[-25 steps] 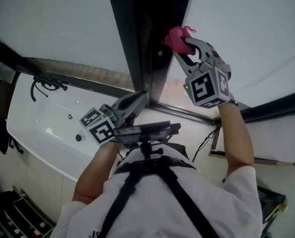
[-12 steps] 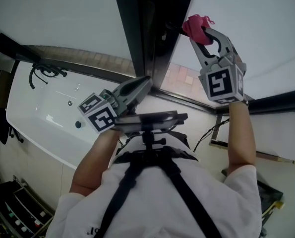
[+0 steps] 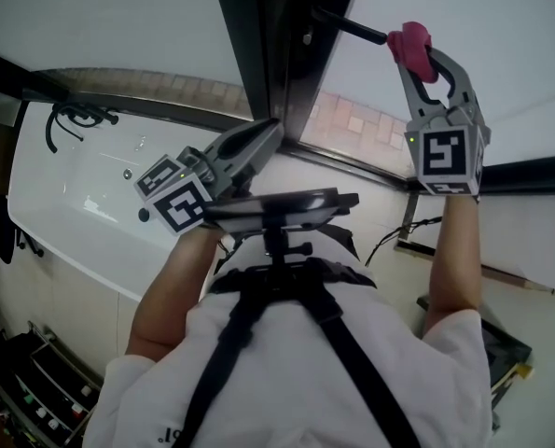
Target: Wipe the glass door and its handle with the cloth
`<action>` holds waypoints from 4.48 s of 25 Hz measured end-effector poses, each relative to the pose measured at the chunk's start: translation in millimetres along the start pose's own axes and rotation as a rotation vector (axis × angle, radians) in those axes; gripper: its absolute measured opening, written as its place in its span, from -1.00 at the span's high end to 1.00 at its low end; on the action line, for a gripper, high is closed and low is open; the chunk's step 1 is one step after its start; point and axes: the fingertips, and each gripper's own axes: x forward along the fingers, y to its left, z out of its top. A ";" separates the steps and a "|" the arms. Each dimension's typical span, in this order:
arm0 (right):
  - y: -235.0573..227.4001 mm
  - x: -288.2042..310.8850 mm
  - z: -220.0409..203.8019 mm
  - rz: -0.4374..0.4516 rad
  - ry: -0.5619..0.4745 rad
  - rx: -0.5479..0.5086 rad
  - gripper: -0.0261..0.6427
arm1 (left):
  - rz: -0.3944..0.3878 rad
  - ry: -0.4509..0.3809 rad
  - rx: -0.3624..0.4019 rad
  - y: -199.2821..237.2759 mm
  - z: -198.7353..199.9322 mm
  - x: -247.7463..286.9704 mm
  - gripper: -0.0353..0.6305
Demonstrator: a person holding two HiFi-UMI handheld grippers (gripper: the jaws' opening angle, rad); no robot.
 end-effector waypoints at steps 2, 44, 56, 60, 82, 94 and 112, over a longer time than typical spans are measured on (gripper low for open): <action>-5.4 -4.8 -0.2 -0.022 0.006 0.017 0.61 | -0.004 0.000 -0.003 -0.3 0.5 0.2 0.92; 80.3 48.7 78.4 0.145 -0.207 0.249 0.61 | -0.011 -0.038 -0.010 4.8 9.9 -3.3 0.92; 39.9 10.4 34.1 0.011 -0.161 0.319 0.61 | -0.067 0.016 0.037 11.0 -7.7 0.9 0.92; 28.9 1.0 18.9 -0.051 -0.133 0.344 0.61 | -0.072 0.023 0.035 8.8 -7.8 4.4 0.92; 91.7 68.2 24.0 0.212 -0.168 0.659 0.61 | 0.061 -0.001 0.040 2.4 -2.2 -7.9 0.92; 80.5 77.7 43.1 0.275 -0.273 0.871 0.61 | 0.105 -0.022 0.037 9.0 -3.1 -19.2 0.92; 26.8 15.1 -49.0 -0.045 -0.228 0.945 0.61 | 0.075 0.052 0.009 13.5 -16.2 0.1 0.92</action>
